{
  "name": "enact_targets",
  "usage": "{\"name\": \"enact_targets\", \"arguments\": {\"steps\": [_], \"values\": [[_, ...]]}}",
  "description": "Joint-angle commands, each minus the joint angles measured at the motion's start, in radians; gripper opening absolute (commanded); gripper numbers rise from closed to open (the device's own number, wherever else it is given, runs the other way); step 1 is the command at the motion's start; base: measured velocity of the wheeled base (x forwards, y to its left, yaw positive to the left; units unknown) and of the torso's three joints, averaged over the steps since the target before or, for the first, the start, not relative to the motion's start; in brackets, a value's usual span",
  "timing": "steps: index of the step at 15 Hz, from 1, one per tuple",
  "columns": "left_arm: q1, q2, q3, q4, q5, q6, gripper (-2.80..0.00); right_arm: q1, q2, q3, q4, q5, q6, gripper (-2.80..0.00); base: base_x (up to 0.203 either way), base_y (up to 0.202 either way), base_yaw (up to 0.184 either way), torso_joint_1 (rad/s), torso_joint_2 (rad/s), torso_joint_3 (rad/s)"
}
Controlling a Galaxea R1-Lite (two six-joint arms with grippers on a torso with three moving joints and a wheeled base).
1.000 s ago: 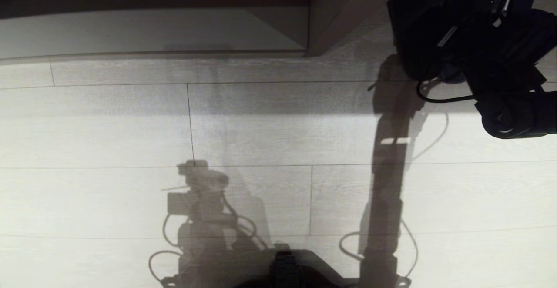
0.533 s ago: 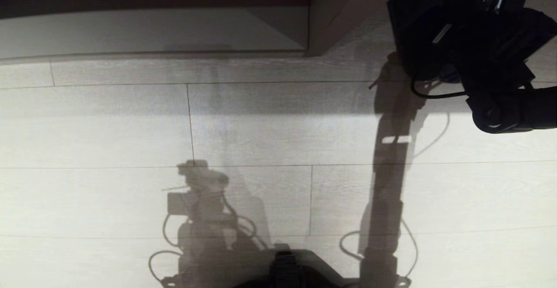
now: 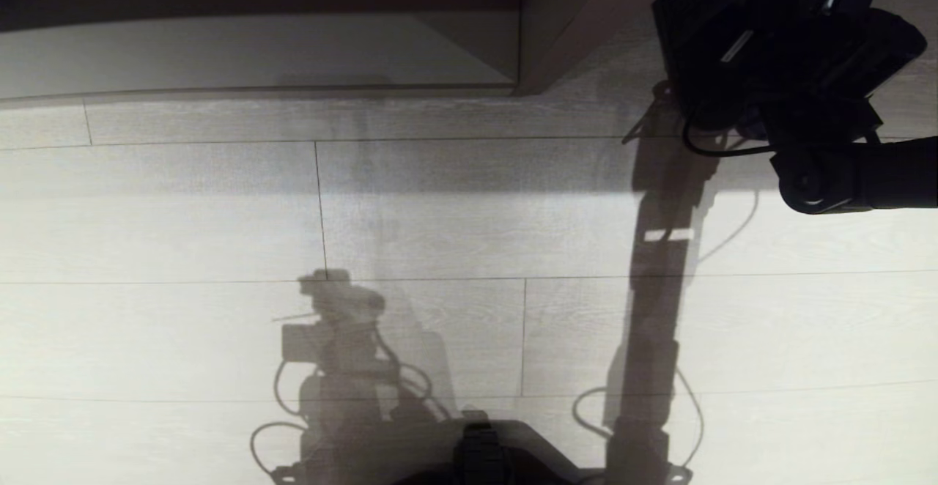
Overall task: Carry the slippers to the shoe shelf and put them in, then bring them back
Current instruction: Pick up the slippers on the floor
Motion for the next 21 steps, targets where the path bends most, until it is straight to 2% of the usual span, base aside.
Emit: {"name": "enact_targets", "arguments": {"steps": [1,12,13,21], "values": [[0.0,0.0,-0.001,0.0,0.001,0.0,-2.8,0.0,0.017,-0.029,-0.005,-0.003,0.0,0.0,0.0,0.0,0.0,0.0,0.0,0.0],[0.0,0.0,-0.001,0.0,0.001,0.0,-2.8,-0.004,0.031,-0.074,-0.004,-0.005,-0.001,0.0,0.0,0.0,0.0,0.0,0.0,0.0],[0.0,0.0,-0.001,0.0,0.001,0.0,-2.8,-0.004,0.031,-0.074,-0.004,-0.007,-0.001,-2.8,0.0,0.0,0.0,0.0,0.0,0.0],[0.0,0.0,-0.001,0.0,0.001,0.0,-2.8,-0.006,0.021,-0.072,-0.004,-0.004,0.0,-2.8,0.0,0.0,0.0,0.0,0.0,0.0]]}}
